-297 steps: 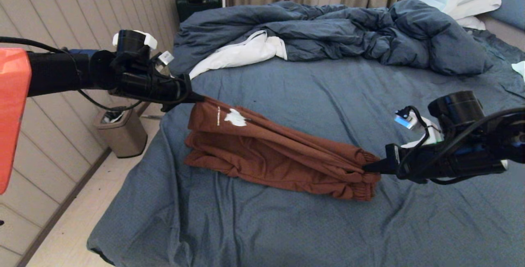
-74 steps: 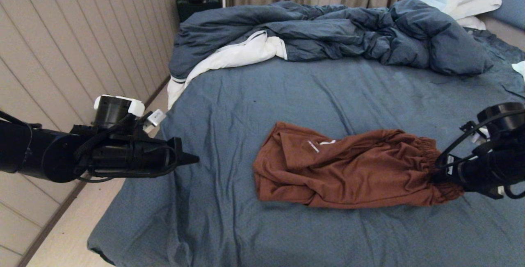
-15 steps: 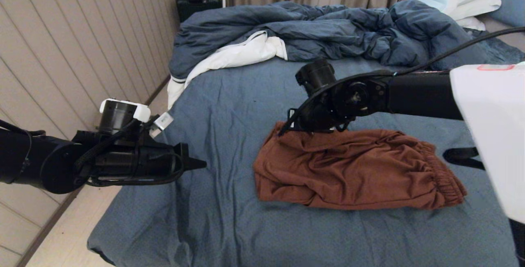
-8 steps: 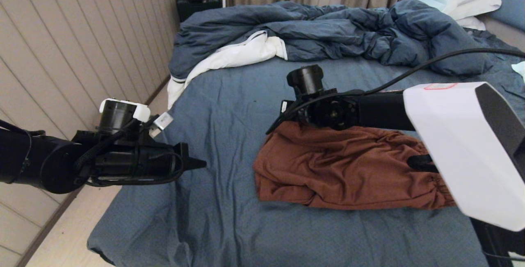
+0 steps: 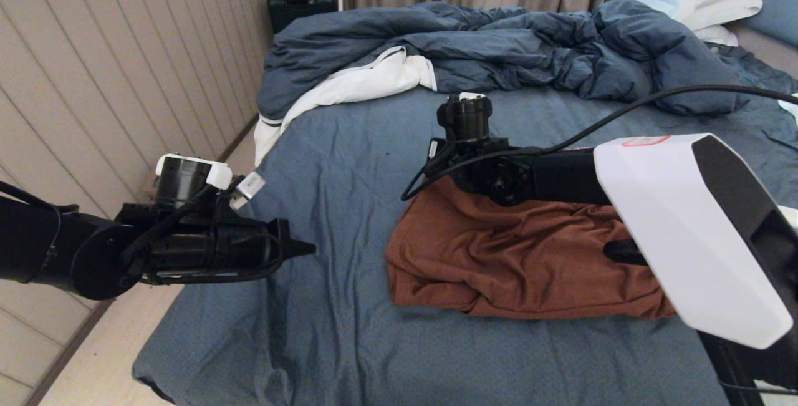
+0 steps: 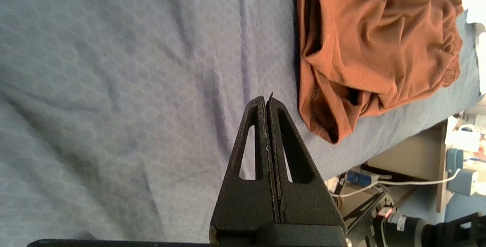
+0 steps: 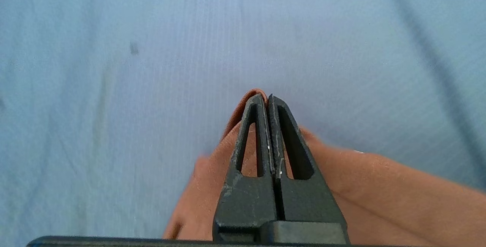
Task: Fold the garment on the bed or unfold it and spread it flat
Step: Fold the brown shorts
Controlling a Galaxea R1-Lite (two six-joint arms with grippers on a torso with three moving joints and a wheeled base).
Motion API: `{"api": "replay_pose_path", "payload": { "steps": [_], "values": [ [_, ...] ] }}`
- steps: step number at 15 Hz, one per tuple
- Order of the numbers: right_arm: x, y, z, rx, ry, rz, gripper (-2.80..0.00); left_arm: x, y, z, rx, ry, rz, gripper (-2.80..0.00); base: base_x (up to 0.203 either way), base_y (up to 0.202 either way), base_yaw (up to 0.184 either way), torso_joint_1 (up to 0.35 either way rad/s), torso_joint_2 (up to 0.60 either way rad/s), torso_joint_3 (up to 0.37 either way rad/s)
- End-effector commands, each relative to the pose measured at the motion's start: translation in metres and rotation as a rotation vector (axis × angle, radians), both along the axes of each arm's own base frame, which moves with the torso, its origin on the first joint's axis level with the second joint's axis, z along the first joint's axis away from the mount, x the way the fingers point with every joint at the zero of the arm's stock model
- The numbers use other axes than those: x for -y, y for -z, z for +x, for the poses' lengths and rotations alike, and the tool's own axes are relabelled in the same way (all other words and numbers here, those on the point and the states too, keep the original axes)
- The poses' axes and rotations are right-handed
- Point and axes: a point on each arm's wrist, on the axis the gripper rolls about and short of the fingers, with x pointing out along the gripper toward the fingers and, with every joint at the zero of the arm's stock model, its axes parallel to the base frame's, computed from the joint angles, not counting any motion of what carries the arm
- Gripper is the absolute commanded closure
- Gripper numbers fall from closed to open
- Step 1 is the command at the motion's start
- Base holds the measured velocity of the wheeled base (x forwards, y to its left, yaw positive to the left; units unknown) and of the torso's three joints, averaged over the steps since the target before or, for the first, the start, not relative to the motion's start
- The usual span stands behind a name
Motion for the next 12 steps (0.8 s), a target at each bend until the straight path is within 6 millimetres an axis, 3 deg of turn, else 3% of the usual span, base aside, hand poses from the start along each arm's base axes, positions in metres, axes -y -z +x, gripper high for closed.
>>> {"api": "replay_pose_path", "payload": {
  "steps": [1,6,7,8,12],
  "values": [
    [-0.001,-0.005,-0.003,0.01,-0.001,0.0,0.0,0.001,0.001,-0.001,-0.006,0.005,-0.002,0.0,0.0,0.0,0.0,0.0,0.0,0.0],
    [-0.001,0.008,-0.013,-0.154,-0.032,-0.13,0.0,0.001,-0.001,-0.003,0.002,0.006,-0.005,0.0,0.0,0.0,0.0,0.0,0.0,0.0],
    [0.0,0.008,-0.012,-0.153,-0.018,-0.14,-0.64,0.002,0.0,-0.002,0.001,0.005,-0.005,0.0,0.0,0.0,0.0,0.0,0.0,0.0],
    [0.0,0.007,-0.013,-0.152,-0.014,-0.157,-2.8,0.002,0.001,-0.001,0.004,0.006,-0.006,0.0,0.0,0.0,0.0,0.0,0.0,0.0],
    [0.007,-0.006,-0.01,-0.091,0.018,-0.178,-2.8,0.002,0.002,-0.003,0.013,0.009,-0.008,0.0,0.0,0.0,0.0,0.0,0.0,0.0]
  ]
}}
